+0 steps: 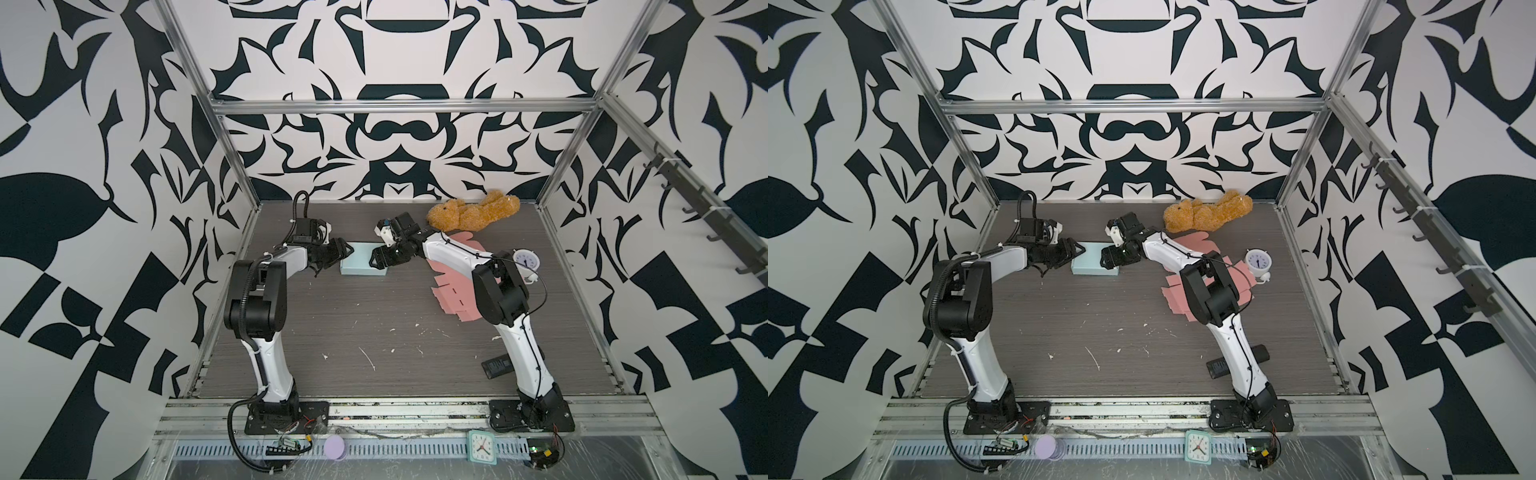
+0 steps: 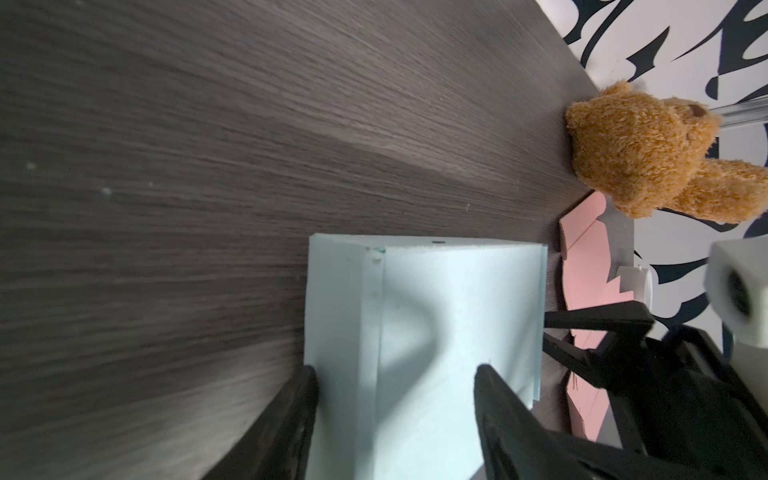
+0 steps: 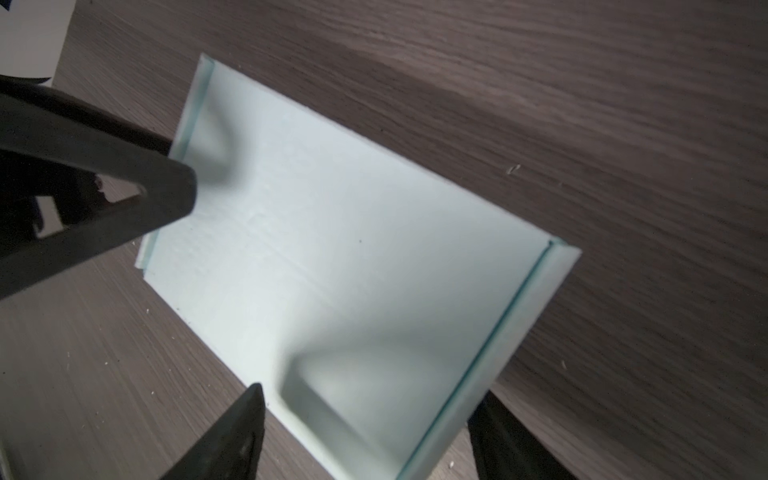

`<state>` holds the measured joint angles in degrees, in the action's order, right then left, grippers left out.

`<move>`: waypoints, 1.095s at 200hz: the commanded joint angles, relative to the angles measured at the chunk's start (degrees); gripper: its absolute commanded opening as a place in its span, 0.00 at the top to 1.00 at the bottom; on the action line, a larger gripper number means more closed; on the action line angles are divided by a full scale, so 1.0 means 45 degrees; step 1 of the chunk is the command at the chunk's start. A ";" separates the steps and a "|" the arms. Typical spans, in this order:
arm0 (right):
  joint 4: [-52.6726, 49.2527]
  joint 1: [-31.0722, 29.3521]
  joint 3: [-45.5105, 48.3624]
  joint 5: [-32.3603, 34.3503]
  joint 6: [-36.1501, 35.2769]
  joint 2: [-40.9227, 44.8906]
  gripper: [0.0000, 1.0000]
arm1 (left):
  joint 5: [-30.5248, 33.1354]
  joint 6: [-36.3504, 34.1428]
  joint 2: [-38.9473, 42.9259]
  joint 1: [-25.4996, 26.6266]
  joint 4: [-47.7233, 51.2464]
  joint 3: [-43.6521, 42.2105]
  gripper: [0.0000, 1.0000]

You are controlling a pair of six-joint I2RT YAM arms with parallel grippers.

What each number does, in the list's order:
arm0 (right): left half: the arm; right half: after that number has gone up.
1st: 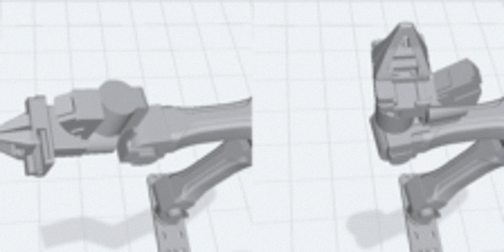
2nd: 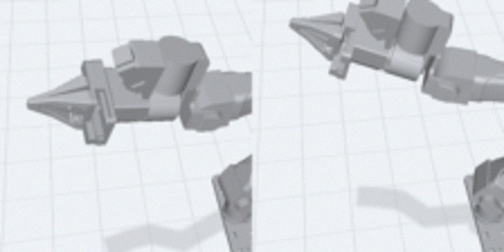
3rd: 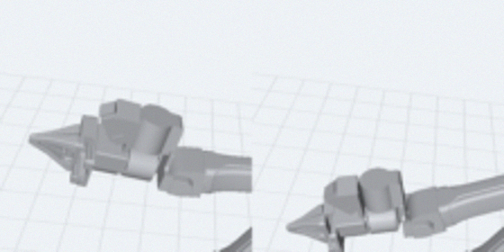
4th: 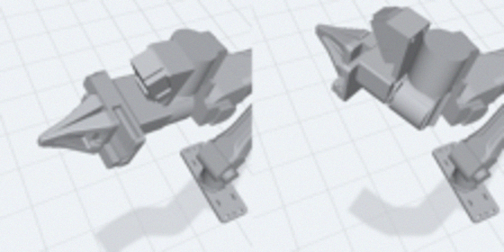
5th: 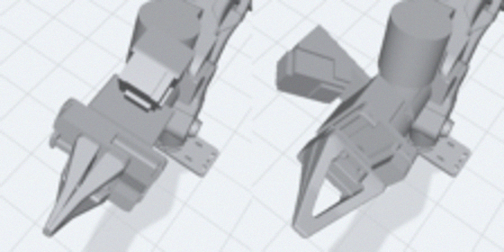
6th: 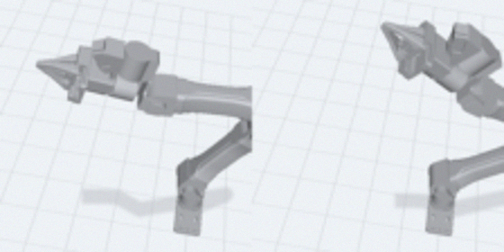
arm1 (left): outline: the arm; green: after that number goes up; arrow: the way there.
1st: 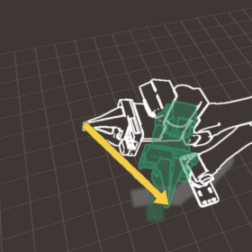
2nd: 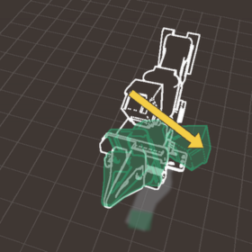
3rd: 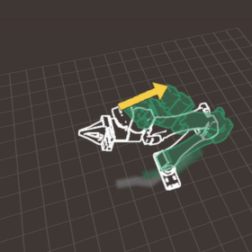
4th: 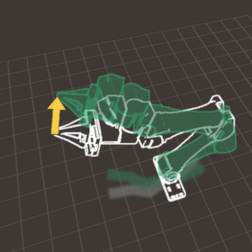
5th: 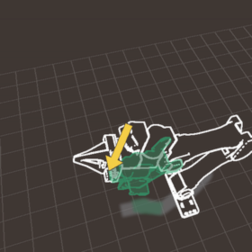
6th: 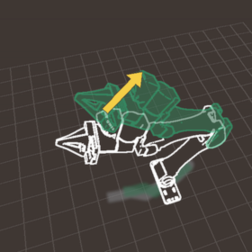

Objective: Fold the paper box

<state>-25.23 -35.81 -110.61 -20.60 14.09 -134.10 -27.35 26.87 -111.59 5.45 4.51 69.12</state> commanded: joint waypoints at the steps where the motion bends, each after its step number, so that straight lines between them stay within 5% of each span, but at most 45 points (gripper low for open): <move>1: 0.0825 -0.0264 -0.0849 -0.1035 0.0183 -0.0028 0.23 | -0.1056 -0.0151 -0.0351 0.0112 -0.0121 0.0416 0.37; 102: 0.1180 -0.0131 -0.0687 -0.0927 0.0453 -0.0002 0.22 | -0.0944 -0.0142 -0.0910 -0.0161 -0.0168 0.0657 0.35; 136: 0.1520 -0.0012 -0.0238 -0.0609 0.0634 0.0265 0.01 | -0.0953 -0.0026 -0.0871 -0.0260 -0.0222 0.0626 0.20; 184: 0.2169 0.0158 0.0913 0.0243 0.0727 0.1305 0.01 | -0.1013 0.0346 -0.0474 -0.0566 -0.0685 0.0178 0.00; 219: 0.2061 0.0217 0.1488 0.0665 0.0489 0.2113 0.01 | -0.0834 0.0307 0.0168 -0.0678 -0.0548 -0.0112 0.01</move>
<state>-17.87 -35.22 -105.12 -19.70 16.86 -130.52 -31.09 28.14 -114.41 3.05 2.07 70.30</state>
